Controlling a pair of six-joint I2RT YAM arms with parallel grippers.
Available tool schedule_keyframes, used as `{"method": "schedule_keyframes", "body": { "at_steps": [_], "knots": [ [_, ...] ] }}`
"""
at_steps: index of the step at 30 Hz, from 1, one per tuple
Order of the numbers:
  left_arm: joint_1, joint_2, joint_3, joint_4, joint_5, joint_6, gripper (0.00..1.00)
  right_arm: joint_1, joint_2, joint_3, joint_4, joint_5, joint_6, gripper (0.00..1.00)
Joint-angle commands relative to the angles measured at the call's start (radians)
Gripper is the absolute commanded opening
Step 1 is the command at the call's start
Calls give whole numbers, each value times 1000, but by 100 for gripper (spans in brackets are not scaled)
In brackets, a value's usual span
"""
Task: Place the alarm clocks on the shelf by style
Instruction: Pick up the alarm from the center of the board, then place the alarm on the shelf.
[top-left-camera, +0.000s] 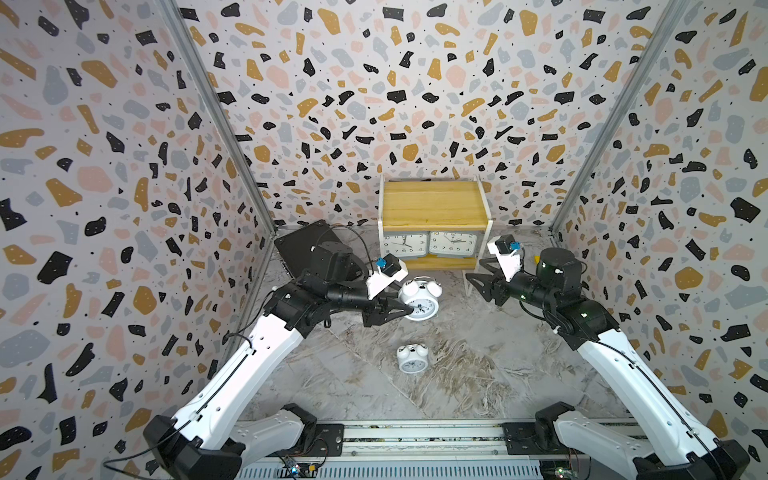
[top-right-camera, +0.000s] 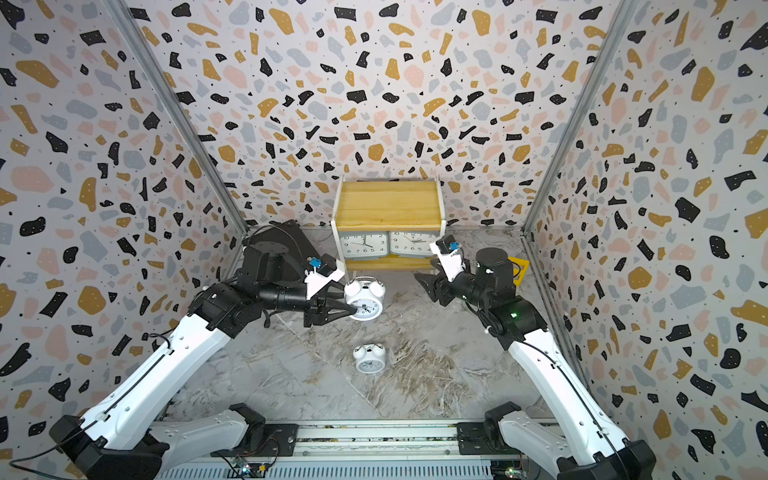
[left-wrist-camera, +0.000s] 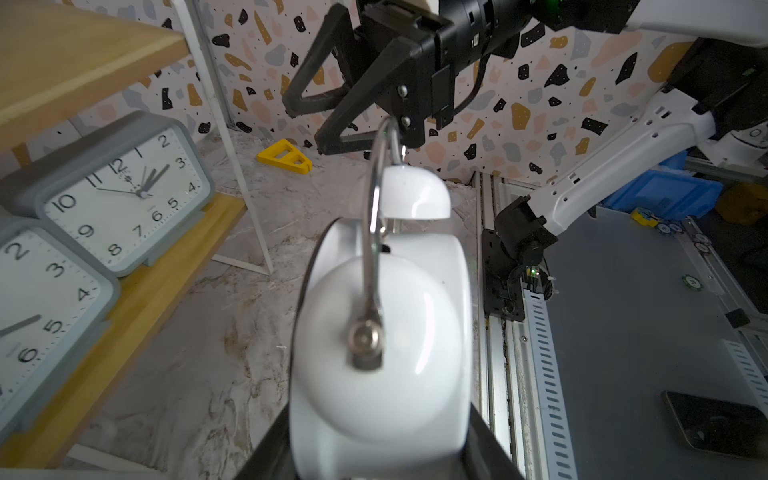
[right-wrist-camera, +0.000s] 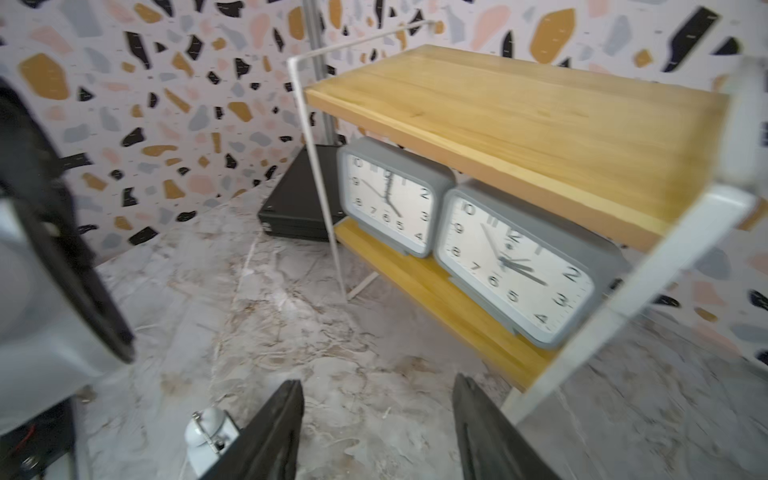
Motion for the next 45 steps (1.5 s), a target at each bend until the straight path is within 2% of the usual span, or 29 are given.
{"method": "schedule_keyframes", "body": {
  "at_steps": [1, 11, 19, 27, 34, 42, 45],
  "knots": [
    [10, -10, 84, 67, -58, -64, 36, -23, -24, -14, 73, 214, 74, 63],
    [30, 101, 293, 50, -144, -116, 36, -77, 40, -17, 189, 322, 120, 68],
    [71, 234, 463, 56, -182, -128, 36, -97, 144, 31, 251, 223, 104, 69],
    [126, 340, 564, 91, -155, -136, 37, -99, 215, 54, 300, 228, 87, 68],
    [182, 411, 609, 141, -103, -166, 37, -99, 264, 60, 342, 223, 82, 59],
    [204, 495, 662, 179, -84, -158, 37, -99, 295, 67, 368, 196, 64, 35],
    [207, 520, 670, 202, -69, -159, 37, -99, 300, 67, 372, 178, 54, 29]
  ]
}}
